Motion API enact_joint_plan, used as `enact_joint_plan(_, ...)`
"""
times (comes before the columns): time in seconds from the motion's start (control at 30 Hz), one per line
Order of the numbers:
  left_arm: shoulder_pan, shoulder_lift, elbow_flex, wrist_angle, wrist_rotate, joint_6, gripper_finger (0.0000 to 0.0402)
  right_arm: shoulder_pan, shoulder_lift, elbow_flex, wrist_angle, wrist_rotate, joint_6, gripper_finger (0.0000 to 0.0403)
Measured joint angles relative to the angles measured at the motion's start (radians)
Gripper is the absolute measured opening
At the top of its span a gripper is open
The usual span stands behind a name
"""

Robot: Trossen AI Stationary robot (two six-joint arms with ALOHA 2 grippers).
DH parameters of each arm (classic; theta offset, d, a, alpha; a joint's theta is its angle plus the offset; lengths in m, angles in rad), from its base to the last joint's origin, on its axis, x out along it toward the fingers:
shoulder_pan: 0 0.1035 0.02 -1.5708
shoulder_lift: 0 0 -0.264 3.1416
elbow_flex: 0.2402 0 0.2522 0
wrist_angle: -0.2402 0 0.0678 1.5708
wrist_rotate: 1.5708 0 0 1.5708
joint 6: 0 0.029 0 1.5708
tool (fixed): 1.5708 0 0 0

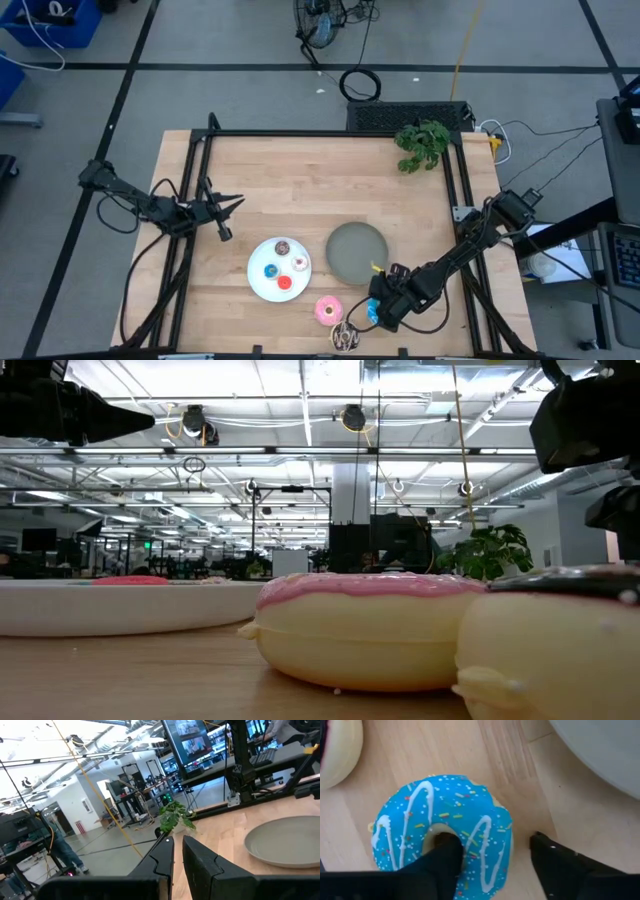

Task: Pick & Place donuts
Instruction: Put the large blue donut on the gray plate

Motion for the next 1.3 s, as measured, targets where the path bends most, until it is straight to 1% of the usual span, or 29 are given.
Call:
enact_joint_plan(0.1,0.000,0.000,0.000,0.000,0.000,0.000,0.0047,0.001,-0.012,0.000,-0.004,0.018,-0.003,0.0165)
enact_joint_plan(0.33,0.000,0.000,0.000,0.000,0.000,0.000,0.0047,0.000,-0.070,-0.005,-0.013,0.013,-0.038,0.0050)
enact_joint_plan(0.43,0.000,0.000,0.000,-0.001,0.000,0.004,0.0047,0.000,-0.101,-0.006,0.000,0.014,-0.068,0.0014)
enact_joint_plan(0.5,0.000,0.000,0.000,-0.002,0.000,0.004,0.0047,0.000,-0.123,-0.006,0.008,0.015,-0.082,0.0010)
enact_joint_plan(0.67,0.000,0.000,0.000,-0.006,0.000,0.011,0.0047,-0.028,-0.201,-0.005,0.006,0.020,-0.151,0.0021)
enact_joint_plan(0.83,0.000,0.000,0.000,-0.005,0.000,0.013,0.0047,-0.115,-0.285,-0.003,-0.017,0.075,-0.228,0.0009)
enact_joint_plan(1.0,0.000,0.000,0.000,-0.006,0.000,0.013,0.0047,-0.229,-0.324,-0.002,-0.048,0.070,-0.302,0.0010)
enact_joint_plan(1.13,0.000,0.000,0.000,-0.008,0.000,0.022,0.0047,-0.316,-0.324,-0.002,-0.091,0.003,-0.331,0.0011)
enact_joint_plan(1.3,0.000,0.000,0.000,-0.016,0.000,0.027,0.0047,-0.382,-0.319,-0.002,-0.100,-0.046,-0.360,0.0011)
